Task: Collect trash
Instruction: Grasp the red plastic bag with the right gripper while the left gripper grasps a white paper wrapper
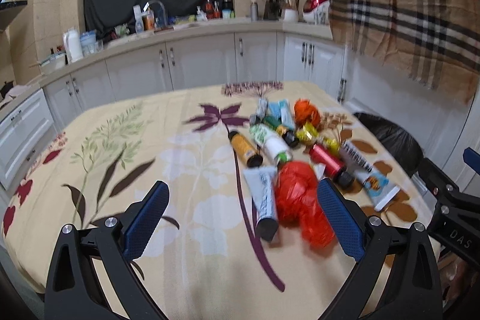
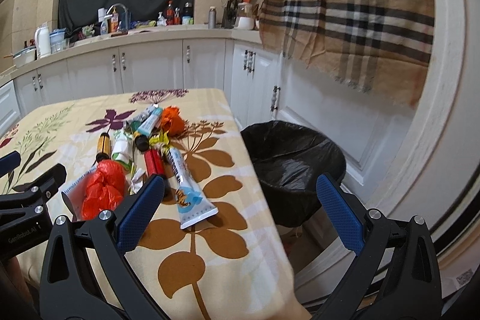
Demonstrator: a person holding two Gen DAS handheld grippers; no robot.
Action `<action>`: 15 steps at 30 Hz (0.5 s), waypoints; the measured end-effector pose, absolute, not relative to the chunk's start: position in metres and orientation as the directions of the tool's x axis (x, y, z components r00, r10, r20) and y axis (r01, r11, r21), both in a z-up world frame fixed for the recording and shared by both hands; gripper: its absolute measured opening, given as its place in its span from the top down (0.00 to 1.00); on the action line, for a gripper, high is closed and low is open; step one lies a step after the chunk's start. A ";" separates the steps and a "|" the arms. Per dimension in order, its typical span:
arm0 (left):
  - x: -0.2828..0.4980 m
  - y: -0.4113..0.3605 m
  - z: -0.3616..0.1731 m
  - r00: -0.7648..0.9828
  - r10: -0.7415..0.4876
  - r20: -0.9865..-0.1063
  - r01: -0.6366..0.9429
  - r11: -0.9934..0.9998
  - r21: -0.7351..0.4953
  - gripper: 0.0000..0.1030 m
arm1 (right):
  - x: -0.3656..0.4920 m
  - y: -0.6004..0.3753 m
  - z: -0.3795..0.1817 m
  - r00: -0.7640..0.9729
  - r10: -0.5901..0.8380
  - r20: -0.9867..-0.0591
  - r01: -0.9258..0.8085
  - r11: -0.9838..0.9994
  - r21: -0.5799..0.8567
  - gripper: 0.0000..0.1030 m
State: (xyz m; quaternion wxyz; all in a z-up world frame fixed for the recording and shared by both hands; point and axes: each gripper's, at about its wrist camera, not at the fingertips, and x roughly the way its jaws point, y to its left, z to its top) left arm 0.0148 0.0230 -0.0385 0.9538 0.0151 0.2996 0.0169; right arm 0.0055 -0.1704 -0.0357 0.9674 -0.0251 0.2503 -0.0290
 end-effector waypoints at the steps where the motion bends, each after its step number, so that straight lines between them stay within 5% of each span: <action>1: 0.017 0.024 -0.042 0.807 0.032 -0.590 -0.015 0.999 0.035 0.07 | 0.008 -0.169 -0.039 0.867 -0.064 -0.494 0.038 0.997 -0.063 0.04; 6: 0.024 0.019 -0.047 0.787 0.000 -0.618 0.018 1.000 0.023 0.11 | 0.016 -0.170 -0.048 0.849 -0.057 -0.525 0.032 0.998 -0.056 0.04; 8: 0.027 0.018 -0.048 0.779 -0.010 -0.628 0.030 0.999 0.021 0.33 | 0.019 -0.171 -0.049 0.845 -0.057 -0.531 0.035 0.998 -0.051 0.04; 15: 0.031 0.030 -0.058 0.749 -0.002 -0.662 0.016 1.000 0.016 0.35 | 0.026 -0.177 -0.054 0.833 -0.043 -0.552 0.031 0.999 -0.030 0.04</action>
